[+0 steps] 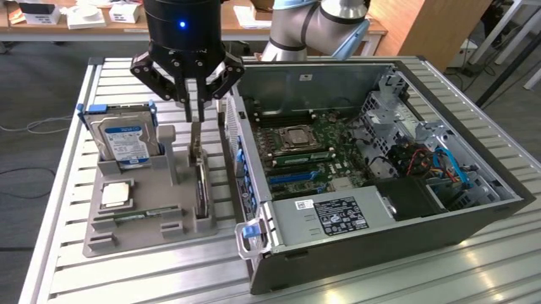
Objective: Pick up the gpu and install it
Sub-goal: 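Pick up the gpu and move the gpu toward the slot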
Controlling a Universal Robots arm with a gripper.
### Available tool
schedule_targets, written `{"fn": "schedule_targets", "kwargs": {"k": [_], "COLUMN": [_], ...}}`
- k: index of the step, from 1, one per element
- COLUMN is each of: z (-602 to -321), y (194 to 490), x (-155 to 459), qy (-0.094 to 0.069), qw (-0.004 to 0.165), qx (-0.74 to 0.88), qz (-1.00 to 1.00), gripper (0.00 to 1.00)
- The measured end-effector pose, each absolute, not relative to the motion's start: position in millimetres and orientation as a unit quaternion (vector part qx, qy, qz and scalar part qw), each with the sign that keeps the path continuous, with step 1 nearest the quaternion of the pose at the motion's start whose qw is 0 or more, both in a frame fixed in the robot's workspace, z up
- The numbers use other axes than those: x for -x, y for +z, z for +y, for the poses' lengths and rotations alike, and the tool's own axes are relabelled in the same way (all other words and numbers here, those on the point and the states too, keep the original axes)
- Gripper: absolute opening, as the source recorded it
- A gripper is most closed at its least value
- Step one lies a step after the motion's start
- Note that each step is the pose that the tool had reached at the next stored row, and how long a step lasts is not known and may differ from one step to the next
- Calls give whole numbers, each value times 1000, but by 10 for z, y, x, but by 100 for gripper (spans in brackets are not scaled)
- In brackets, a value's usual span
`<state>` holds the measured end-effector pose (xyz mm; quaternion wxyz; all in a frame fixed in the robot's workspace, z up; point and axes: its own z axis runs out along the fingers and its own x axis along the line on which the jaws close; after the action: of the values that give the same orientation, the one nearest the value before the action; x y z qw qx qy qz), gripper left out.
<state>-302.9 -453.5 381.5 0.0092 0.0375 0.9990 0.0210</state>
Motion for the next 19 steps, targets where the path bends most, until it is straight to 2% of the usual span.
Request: {"fn": "schedule_targets", "kwargs": {"k": [1, 4, 5, 19], "z": [-4535, -4535, -4535, -4535], "y": [3814, 3815, 3815, 3667], "x": [3028, 3028, 3028, 3029], "qy": [21, 21, 21, 21], "qw": [9, 9, 9, 9], "qx": [-37, -37, -37, -38], "qz": [999, 999, 999, 999], "gripper": [24, 29, 36, 36]}}
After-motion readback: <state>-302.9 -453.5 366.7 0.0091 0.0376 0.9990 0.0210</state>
